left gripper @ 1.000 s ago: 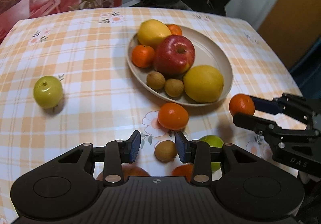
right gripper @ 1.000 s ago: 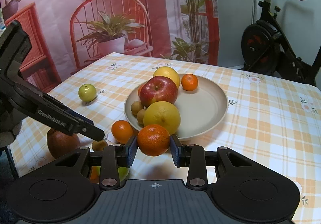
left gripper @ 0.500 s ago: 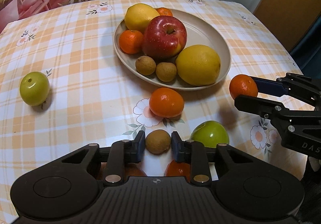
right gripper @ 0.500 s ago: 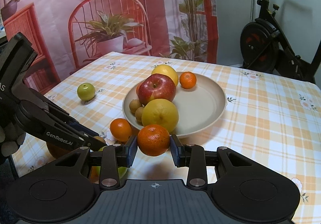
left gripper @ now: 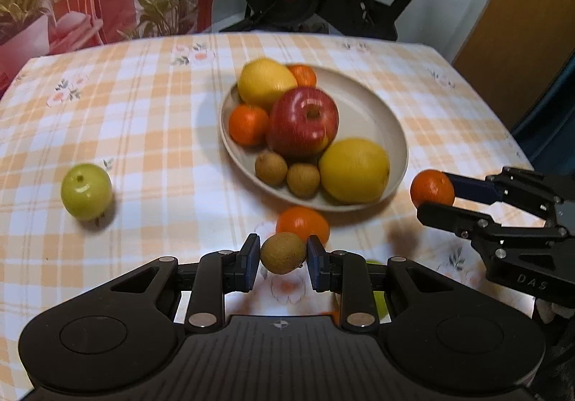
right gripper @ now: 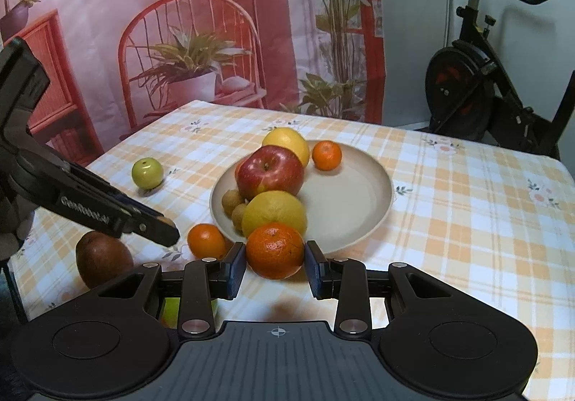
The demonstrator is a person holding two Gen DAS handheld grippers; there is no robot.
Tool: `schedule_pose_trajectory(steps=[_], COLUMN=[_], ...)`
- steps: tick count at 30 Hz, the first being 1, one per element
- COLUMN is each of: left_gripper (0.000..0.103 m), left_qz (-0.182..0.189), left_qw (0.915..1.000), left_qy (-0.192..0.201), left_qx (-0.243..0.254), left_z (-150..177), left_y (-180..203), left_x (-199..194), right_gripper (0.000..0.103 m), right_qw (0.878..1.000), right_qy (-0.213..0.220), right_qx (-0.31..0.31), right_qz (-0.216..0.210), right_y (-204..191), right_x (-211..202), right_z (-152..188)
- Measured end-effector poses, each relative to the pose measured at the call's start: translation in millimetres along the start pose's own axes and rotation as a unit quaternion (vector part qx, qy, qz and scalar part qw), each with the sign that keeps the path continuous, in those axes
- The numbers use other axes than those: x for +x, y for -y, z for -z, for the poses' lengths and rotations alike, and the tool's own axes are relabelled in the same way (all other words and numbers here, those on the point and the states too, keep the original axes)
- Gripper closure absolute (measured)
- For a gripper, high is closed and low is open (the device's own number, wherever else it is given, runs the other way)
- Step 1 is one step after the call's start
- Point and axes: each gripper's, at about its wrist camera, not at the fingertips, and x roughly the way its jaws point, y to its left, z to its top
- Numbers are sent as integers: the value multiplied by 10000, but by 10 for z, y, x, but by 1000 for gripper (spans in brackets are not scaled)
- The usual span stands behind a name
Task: Organize fruits
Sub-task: 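Carry the tangerine and kiwi onto the plate and open both grippers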
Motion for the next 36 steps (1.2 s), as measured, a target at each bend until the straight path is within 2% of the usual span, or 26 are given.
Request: schedule_pose_trajectory(steps=[11, 21, 27, 36], left_gripper=[73, 73, 73, 73], left_qz=[89, 60, -136, -285], left_qw=[9993, 9974, 9975, 9971], left_qy=[364, 576, 286, -57], left_qx=[-22, 428, 628, 701], left_z=[-277, -817, -1174, -1369], left_y=[109, 470, 567, 482], left_x=[-116, 110, 526, 907], right_gripper=[71, 71, 71, 71], right_qw=[9999, 9994, 9999, 9998], right_qy=[12, -43, -64, -183], right_qx=[-155, -268, -105, -116], right_qz=[66, 193, 104, -38], right_y=[121, 415, 642, 753], right_x=[32, 264, 510, 877], right_z=[-112, -296, -377, -442])
